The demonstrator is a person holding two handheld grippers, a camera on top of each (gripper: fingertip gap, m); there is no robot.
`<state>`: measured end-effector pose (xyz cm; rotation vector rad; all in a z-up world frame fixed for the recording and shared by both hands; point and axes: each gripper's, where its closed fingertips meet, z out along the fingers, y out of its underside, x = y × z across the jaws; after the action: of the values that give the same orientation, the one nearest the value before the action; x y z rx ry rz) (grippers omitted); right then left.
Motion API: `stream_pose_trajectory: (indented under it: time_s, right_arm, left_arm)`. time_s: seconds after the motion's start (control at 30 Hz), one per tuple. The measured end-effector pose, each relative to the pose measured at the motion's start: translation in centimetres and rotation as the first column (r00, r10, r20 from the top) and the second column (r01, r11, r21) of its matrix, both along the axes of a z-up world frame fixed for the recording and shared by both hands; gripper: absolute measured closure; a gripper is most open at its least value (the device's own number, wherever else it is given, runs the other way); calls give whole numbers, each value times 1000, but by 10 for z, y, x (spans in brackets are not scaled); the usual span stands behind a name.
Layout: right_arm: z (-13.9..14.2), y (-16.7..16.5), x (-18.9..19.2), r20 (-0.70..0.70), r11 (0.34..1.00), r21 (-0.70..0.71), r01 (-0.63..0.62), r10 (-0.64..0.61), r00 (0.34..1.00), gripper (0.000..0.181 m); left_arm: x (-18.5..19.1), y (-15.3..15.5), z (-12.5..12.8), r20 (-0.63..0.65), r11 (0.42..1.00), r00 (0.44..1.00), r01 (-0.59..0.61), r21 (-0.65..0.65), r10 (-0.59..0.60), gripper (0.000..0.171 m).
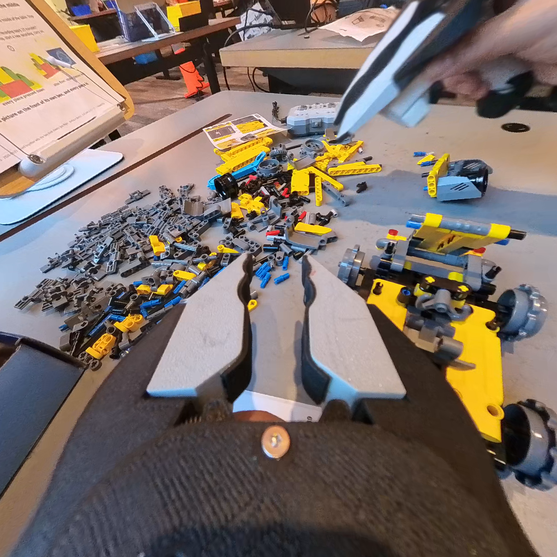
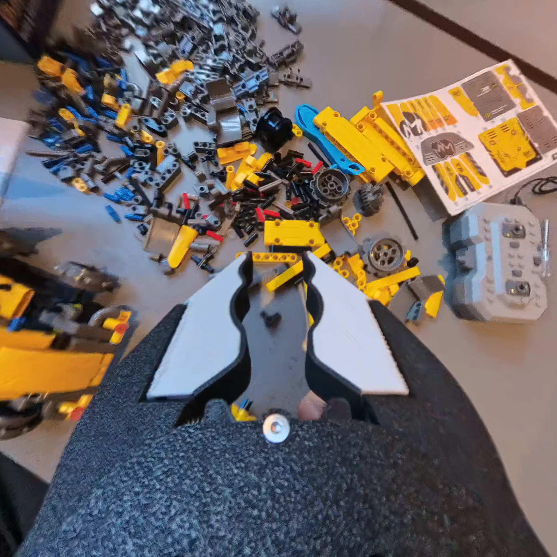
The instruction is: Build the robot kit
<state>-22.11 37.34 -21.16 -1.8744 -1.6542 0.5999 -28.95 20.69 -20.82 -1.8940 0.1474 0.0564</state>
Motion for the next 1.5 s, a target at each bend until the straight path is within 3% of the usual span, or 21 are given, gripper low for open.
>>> stream_pose_trajectory:
  time_s: [0.17,0.37,0.77,1.07,1.13,1.33,1.5]
  right_arm:
    - [-23,24,-42,158,998,12,-69,66,985,156]
    - [-58,40,-54,359,995,26,-100,84,929,160]
    - [-62,43,-52,398,996,-17,-89,88,913,181]
    - [-50,44,-52,373,997,-14,-76,75,925,181]
    - [-54,43,-48,405,997,-21,-74,76,911,165]
    - [-60,47,-47,448,997,21,-77,59,892,155]
    - [-64,47,-47,472,997,-14,-76,74,879,165]
  left_arm:
    - [1,0,-1,-4,1000,1000,5,-3,-5,141]
    - [2,0,-1,6,1000,1000,9,-6,-9,141]
    - [4,1,-3,26,1000,999,24,-18,-23,140]
    - [5,1,-2,29,1000,999,25,-17,-24,140]
    - [5,1,-2,30,1000,999,25,-17,-24,140]
    - [5,2,-2,29,1000,999,26,-18,-25,140]
    - [5,2,-2,39,999,999,28,-18,-27,140]
